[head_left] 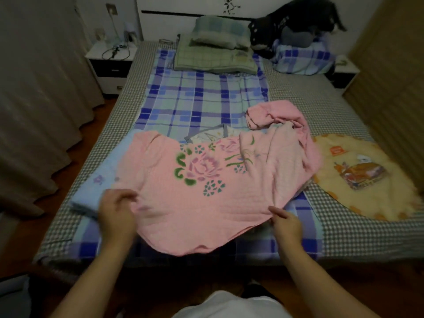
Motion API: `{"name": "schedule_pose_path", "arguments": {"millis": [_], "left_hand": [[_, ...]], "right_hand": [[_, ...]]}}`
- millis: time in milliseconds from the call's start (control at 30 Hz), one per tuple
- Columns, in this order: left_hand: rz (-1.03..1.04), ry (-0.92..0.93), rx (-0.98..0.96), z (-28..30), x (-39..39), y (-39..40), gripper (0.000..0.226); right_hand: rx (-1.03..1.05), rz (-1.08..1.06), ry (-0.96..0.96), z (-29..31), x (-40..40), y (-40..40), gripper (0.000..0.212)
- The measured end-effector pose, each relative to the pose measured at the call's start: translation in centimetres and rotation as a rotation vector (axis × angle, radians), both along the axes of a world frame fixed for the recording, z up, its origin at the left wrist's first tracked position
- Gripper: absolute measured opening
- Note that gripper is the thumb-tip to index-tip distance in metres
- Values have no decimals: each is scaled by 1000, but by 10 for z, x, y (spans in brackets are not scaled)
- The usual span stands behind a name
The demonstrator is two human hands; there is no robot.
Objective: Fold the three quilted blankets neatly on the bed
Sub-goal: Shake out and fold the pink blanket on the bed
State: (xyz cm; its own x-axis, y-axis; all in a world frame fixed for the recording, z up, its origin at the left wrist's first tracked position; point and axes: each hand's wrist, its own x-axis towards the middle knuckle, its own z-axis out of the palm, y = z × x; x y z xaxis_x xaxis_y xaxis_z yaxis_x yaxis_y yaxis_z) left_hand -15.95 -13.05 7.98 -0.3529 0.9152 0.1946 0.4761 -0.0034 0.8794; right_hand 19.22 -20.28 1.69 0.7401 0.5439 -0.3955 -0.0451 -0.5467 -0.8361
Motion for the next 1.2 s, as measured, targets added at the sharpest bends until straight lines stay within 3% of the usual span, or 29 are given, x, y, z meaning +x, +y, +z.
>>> {"name": "schedule_pose_path", "arguments": {"millis": [100,200,267,367,500,567,633,733,900,967,1100,1200], "left_hand": [[-455,383,-22,-1,111,-16,24],[-654,772,-134,-19,200,-22,52],[-670,901,-187,-26,235,-10,54],[-591,967,-275,-32,261,16,43],[-527,1036,-386,-27,278,25,29],[-455,1036,-434,-18,278,23,21],[-364,1048,-468,-7,272,21,18],[-281,1104,-520,14,265,21,32],[-282,1140,-565,24,276,10,32],[-292,1162,-582,22,280,6,38],[-265,1186,-630,16,282,1,43],[-210,1178,-668,15,289,-3,46]], "right_hand": [[139,108,178,28,-1,17,25],[209,215,364,49,-11,35,27],[236,312,402,56,-12,46,34],[266,435,487,60,10,57,46],[206,656,705,52,64,69,32],[126,609,709,37,100,87,26],[30,420,524,7,150,116,16],[-104,304,115,-40,231,171,15],[-253,536,-130,-75,291,245,40],[-347,590,-90,-86,301,262,47],[-469,483,285,-118,319,271,39],[-463,393,341,-131,327,282,33]]}}
